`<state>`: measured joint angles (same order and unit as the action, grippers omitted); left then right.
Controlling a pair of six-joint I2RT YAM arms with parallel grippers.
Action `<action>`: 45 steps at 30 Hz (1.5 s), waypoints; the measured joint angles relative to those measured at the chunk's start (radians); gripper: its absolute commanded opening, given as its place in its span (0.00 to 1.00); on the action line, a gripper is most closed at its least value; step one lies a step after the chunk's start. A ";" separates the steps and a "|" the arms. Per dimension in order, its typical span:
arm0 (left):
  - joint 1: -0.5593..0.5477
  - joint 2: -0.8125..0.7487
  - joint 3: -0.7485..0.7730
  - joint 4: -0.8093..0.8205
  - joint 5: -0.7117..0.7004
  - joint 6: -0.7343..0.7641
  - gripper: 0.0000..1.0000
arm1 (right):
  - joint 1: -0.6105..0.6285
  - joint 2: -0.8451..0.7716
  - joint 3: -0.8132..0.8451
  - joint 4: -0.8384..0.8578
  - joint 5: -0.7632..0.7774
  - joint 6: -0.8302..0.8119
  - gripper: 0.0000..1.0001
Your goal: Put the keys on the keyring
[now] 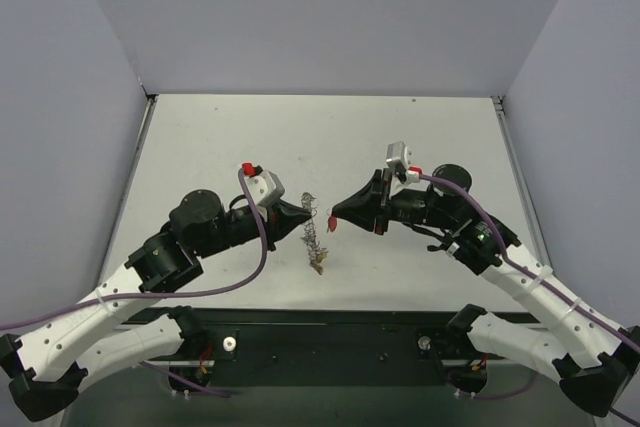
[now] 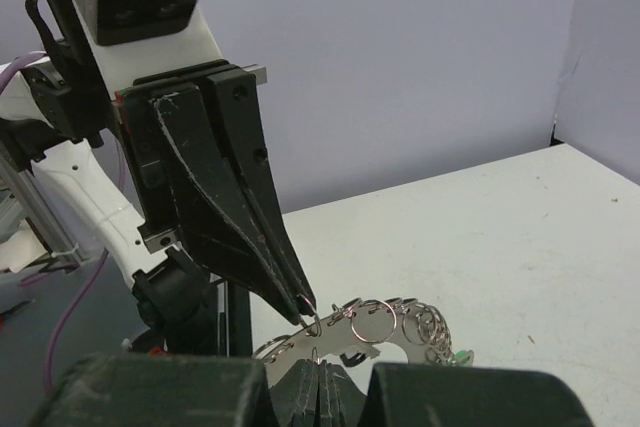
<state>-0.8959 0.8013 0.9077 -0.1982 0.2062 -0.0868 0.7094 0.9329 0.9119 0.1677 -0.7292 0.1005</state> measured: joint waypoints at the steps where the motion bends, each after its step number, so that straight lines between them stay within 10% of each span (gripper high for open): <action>1: 0.000 0.003 0.000 0.000 -0.006 -0.012 0.00 | 0.002 -0.004 0.000 0.000 0.000 -0.001 0.00; 45: 0.001 0.026 0.000 0.045 0.042 -0.089 0.00 | 0.078 0.035 -0.004 0.038 0.101 -0.050 0.00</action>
<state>-0.8951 0.8276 0.9073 -0.1532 0.2478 -0.1753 0.7872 0.9684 0.9077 0.2058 -0.6277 0.0509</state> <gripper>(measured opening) 0.019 0.024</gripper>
